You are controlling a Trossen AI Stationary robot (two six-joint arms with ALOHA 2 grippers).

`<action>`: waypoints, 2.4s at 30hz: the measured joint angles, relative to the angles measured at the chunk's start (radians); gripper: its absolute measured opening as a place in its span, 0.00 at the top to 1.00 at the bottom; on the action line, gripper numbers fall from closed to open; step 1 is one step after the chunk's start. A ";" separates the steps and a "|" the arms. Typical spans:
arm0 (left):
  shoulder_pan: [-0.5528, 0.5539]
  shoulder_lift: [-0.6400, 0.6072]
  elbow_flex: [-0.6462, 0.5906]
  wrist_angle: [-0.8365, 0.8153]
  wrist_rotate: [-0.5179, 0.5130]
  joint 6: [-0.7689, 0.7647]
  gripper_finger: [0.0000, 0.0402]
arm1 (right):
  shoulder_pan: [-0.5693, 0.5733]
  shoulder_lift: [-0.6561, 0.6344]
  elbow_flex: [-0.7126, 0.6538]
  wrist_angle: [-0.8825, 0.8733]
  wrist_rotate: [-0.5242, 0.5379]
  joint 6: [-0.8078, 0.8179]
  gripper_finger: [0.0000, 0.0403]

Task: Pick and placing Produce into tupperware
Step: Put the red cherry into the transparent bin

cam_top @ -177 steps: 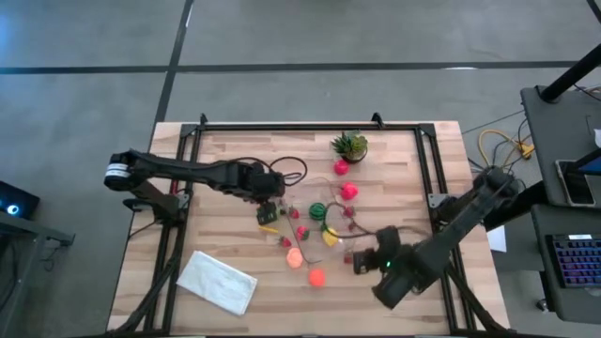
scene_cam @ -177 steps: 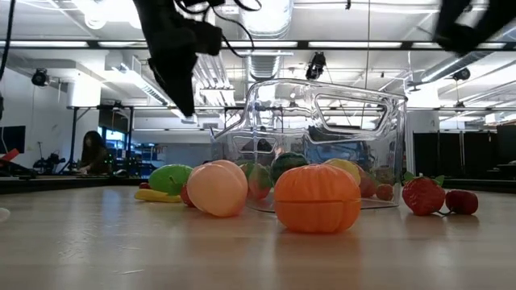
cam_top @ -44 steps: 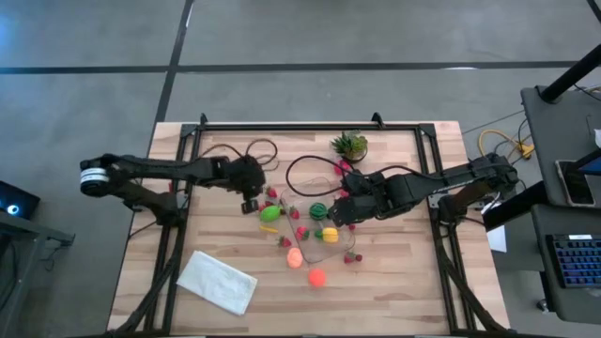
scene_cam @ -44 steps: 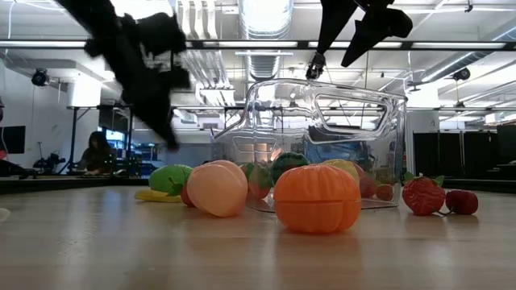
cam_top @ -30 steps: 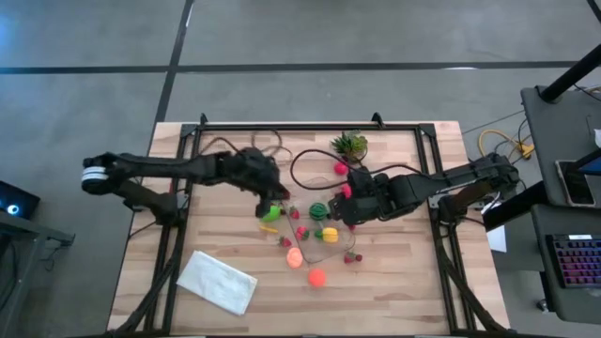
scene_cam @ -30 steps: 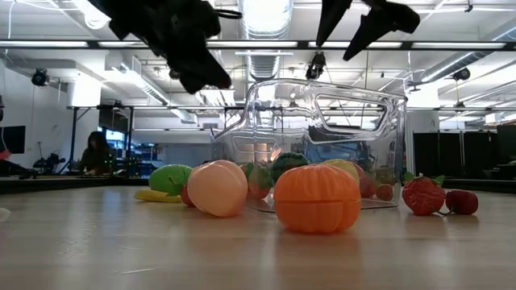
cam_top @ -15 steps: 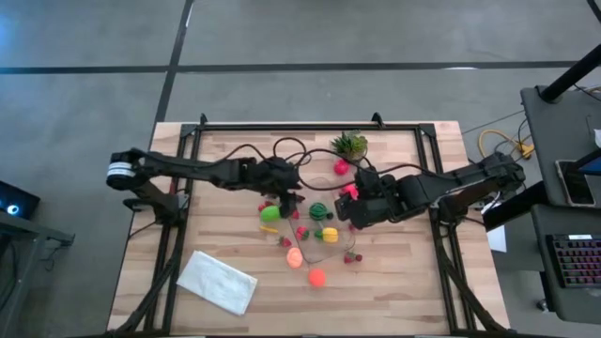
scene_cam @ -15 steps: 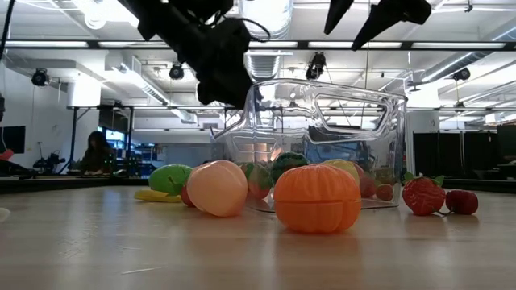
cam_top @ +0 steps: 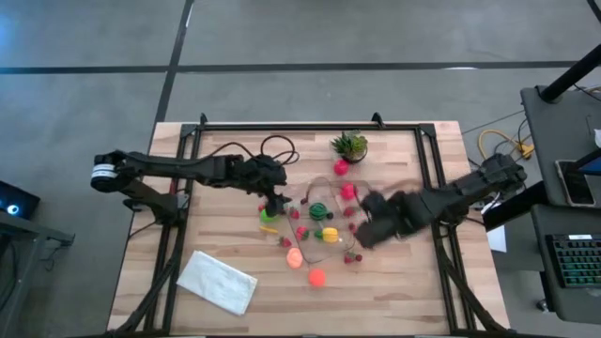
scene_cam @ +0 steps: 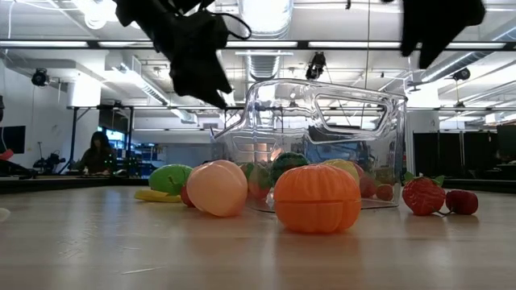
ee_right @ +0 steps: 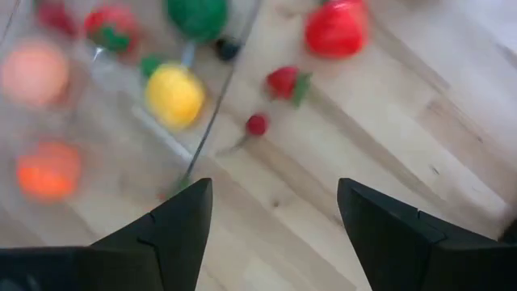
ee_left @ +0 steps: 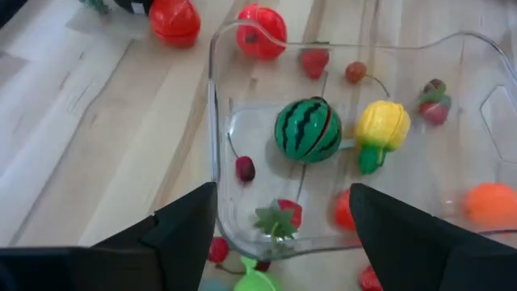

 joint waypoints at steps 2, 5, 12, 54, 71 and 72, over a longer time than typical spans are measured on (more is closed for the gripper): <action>-0.002 -0.007 -0.005 -0.061 0.001 -0.001 0.33 | 0.076 0.000 -0.029 0.023 0.053 0.026 0.36; -0.007 -0.007 -0.005 -0.106 0.005 -0.046 0.33 | 0.193 0.002 -0.078 0.032 0.101 0.153 0.36; -0.015 -0.016 -0.024 -0.112 0.009 -0.077 0.33 | 0.376 0.047 -0.177 0.188 0.043 0.441 0.36; -0.052 -0.095 -0.052 -0.105 0.056 -0.054 0.33 | 0.317 0.217 -0.357 0.586 0.176 -0.081 0.43; -0.053 -0.093 -0.053 -0.105 0.055 -0.054 0.33 | 0.275 0.218 -0.418 0.705 0.105 -0.338 0.37; -0.052 -0.093 -0.053 -0.105 0.055 -0.054 0.33 | 0.271 0.218 -0.420 0.705 0.104 -0.338 0.38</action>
